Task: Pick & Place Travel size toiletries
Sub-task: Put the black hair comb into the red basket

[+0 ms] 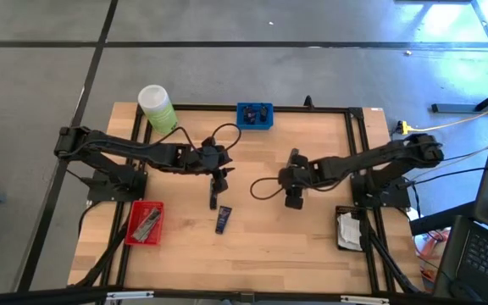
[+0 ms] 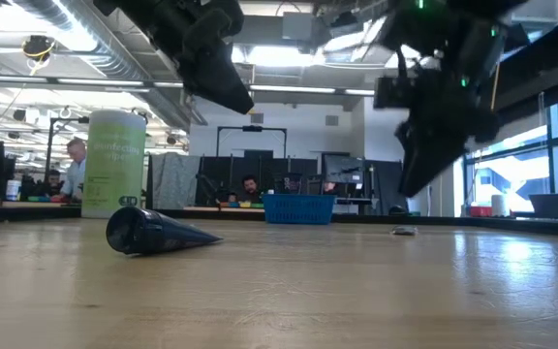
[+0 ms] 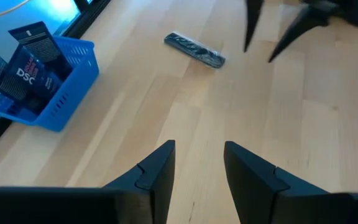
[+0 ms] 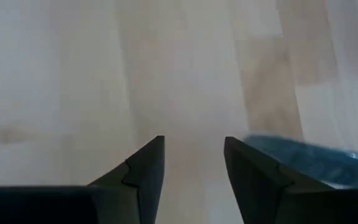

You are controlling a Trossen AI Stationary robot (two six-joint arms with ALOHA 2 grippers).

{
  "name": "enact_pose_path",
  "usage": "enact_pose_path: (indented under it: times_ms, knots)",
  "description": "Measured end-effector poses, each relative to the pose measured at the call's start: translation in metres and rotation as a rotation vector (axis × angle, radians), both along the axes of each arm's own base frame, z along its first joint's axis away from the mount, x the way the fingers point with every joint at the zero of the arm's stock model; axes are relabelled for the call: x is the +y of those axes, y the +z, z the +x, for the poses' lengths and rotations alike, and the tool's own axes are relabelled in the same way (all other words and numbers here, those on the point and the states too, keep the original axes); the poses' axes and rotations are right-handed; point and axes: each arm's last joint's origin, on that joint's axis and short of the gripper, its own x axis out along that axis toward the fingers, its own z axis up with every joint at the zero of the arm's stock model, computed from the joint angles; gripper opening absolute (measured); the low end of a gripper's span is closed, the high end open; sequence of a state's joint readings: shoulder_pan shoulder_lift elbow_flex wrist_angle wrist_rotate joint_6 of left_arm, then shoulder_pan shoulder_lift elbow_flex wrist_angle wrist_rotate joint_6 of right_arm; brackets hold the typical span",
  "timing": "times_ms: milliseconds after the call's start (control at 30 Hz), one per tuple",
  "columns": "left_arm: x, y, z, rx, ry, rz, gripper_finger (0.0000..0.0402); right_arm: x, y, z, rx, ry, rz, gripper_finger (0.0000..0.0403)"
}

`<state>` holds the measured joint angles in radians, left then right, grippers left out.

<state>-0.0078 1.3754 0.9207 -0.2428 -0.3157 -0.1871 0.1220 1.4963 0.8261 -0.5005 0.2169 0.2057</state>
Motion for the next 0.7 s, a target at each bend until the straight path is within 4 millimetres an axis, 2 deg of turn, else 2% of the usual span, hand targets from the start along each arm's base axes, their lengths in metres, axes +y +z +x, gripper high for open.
enact_pose_path:
  times_ms: [333, 700]
  knots:
    - [0.000, 0.000, 0.000, -0.001, -0.001, -0.002, 0.0132, -0.028, -0.037, -0.018, -0.015, -0.072, -0.015, 0.0169]
    - [0.000, 0.000, 0.000, -0.002, -0.001, -0.002, 0.0134, -0.049, -0.052, -0.029, -0.049, -0.165, -0.023, 0.0152]
